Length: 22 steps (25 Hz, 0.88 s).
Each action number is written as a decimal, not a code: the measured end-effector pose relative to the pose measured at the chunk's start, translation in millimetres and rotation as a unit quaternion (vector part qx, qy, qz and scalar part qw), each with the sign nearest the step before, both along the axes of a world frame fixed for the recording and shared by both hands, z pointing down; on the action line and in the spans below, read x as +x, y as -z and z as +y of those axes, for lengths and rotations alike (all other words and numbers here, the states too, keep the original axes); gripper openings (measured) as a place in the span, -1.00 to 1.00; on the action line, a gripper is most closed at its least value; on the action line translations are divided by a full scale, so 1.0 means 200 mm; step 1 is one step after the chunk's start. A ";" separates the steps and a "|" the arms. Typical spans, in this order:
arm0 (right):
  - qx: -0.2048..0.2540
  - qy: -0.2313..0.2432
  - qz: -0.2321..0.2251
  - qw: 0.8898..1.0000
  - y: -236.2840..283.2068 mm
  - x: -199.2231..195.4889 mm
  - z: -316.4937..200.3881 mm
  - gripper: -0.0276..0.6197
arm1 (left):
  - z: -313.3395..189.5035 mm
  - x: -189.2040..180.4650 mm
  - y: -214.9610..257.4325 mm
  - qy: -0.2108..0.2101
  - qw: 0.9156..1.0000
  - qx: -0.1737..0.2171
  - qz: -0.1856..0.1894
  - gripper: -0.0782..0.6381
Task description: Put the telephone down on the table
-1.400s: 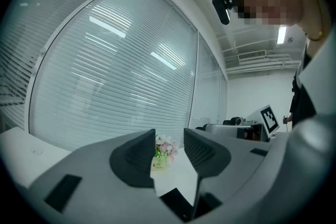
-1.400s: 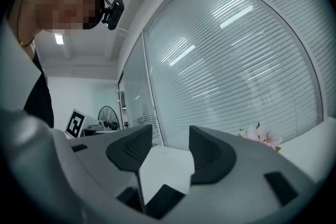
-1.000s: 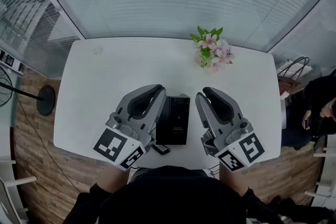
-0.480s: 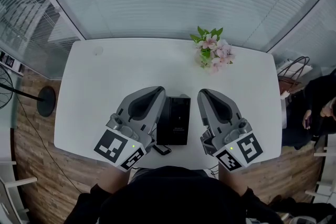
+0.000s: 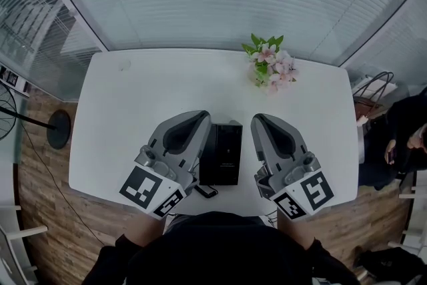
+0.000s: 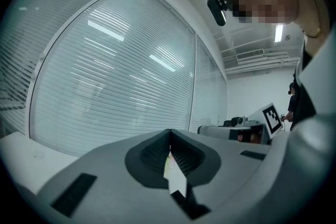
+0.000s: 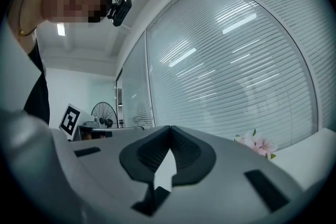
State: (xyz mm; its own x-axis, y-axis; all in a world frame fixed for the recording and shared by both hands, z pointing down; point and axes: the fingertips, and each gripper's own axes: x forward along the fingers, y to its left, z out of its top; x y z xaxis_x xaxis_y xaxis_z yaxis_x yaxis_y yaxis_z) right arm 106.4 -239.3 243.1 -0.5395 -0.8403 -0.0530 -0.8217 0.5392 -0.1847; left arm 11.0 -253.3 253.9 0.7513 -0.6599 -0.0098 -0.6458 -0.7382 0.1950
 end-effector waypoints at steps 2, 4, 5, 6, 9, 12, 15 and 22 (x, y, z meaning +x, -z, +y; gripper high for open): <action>0.001 0.000 0.001 1.000 0.00 0.00 0.00 -0.90 | 0.00 0.00 0.00 0.000 1.000 0.001 0.001 -0.74; 0.002 0.000 0.003 1.000 0.01 0.00 0.00 -0.90 | 0.00 0.00 0.01 0.000 1.000 0.002 0.001 -0.74; 0.002 0.000 0.003 1.000 0.01 0.00 0.00 -0.90 | 0.00 0.00 0.01 0.001 1.000 0.002 0.001 -0.74; 0.003 0.001 0.004 1.000 0.01 0.00 0.00 -0.90 | 0.00 0.00 0.01 0.001 1.000 0.002 0.001 -0.74; 0.004 0.002 0.006 1.000 0.00 0.00 0.01 -0.90 | 0.00 0.00 0.01 0.002 1.000 0.004 0.003 -0.74; 0.006 0.003 0.008 1.000 -0.01 -0.01 0.01 -0.90 | 0.01 0.00 0.00 0.003 1.000 0.005 0.004 -0.74; 0.007 0.004 0.008 1.000 0.00 -0.01 0.01 -0.90 | 0.01 0.00 0.00 0.003 1.000 0.006 0.004 -0.74; 0.007 0.003 0.008 1.000 0.00 -0.01 0.00 -0.90 | 0.00 -0.01 0.00 0.004 1.000 0.007 0.005 -0.74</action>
